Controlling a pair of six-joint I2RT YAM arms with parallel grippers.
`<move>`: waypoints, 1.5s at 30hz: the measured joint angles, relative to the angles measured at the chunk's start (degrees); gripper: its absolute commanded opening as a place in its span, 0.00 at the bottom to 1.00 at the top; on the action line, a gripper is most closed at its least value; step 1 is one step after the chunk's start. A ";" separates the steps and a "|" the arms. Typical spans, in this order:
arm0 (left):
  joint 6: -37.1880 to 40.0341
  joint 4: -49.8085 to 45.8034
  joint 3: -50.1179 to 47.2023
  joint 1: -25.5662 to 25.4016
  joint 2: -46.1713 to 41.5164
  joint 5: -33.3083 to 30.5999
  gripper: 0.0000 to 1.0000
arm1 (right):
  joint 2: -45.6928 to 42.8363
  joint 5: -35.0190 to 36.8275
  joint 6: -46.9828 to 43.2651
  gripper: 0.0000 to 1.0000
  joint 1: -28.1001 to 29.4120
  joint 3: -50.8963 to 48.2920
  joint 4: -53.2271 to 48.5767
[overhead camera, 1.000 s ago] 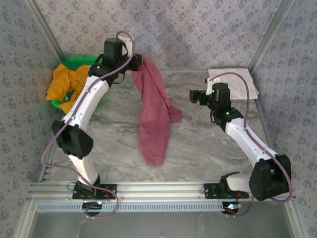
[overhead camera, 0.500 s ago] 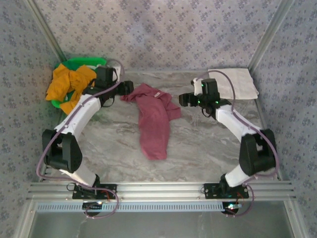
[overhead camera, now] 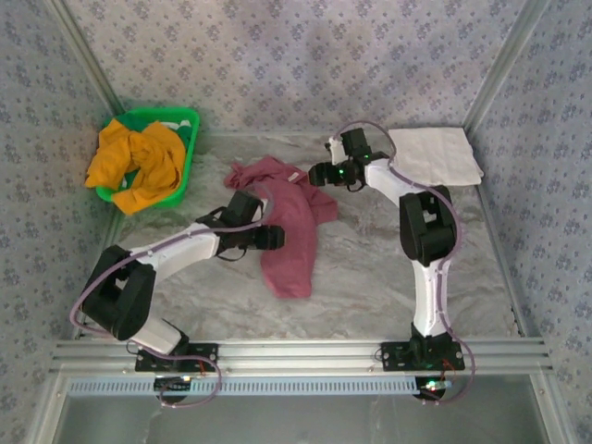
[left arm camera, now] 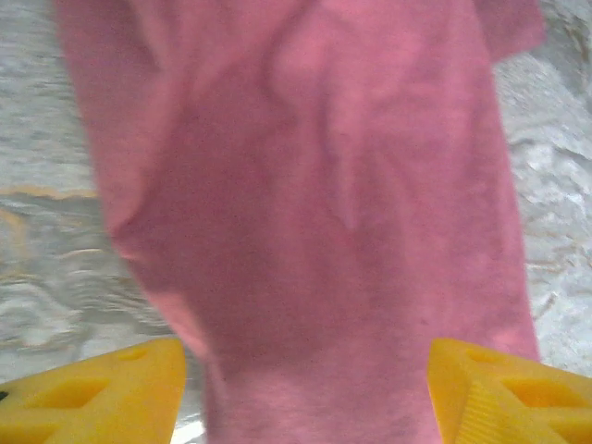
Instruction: Fold and stack the t-shirts
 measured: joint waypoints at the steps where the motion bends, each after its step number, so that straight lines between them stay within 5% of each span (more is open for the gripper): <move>1: -0.48 0.92 0.00 -0.85 0.17 0.07 0.68 | 1.29 -0.37 0.26 0.74 0.11 1.03 -0.39; 8: -3.32 8.11 -4.44 -2.71 0.94 0.37 0.50 | 7.17 -3.04 2.16 0.55 0.52 5.49 -1.64; 15: -4.63 11.34 -8.07 -2.34 2.99 -0.28 0.01 | 10.08 -4.55 4.87 0.14 0.61 7.43 -1.20; 22: -6.01 12.22 -13.64 4.61 -2.43 -1.88 0.00 | 6.32 -4.87 6.25 0.03 0.09 4.33 0.46; 32: -2.03 4.13 -12.28 15.41 -16.83 -3.76 0.00 | -17.64 0.20 7.85 0.00 -5.86 -11.89 2.89; 44: 4.66 -1.99 -5.01 15.13 -13.90 -5.20 0.00 | -26.25 5.79 14.03 0.00 -13.79 -30.64 3.61; 45: 4.81 -2.45 -5.01 14.86 -13.88 -5.84 0.02 | -26.25 6.49 14.43 0.09 -14.12 -31.43 3.54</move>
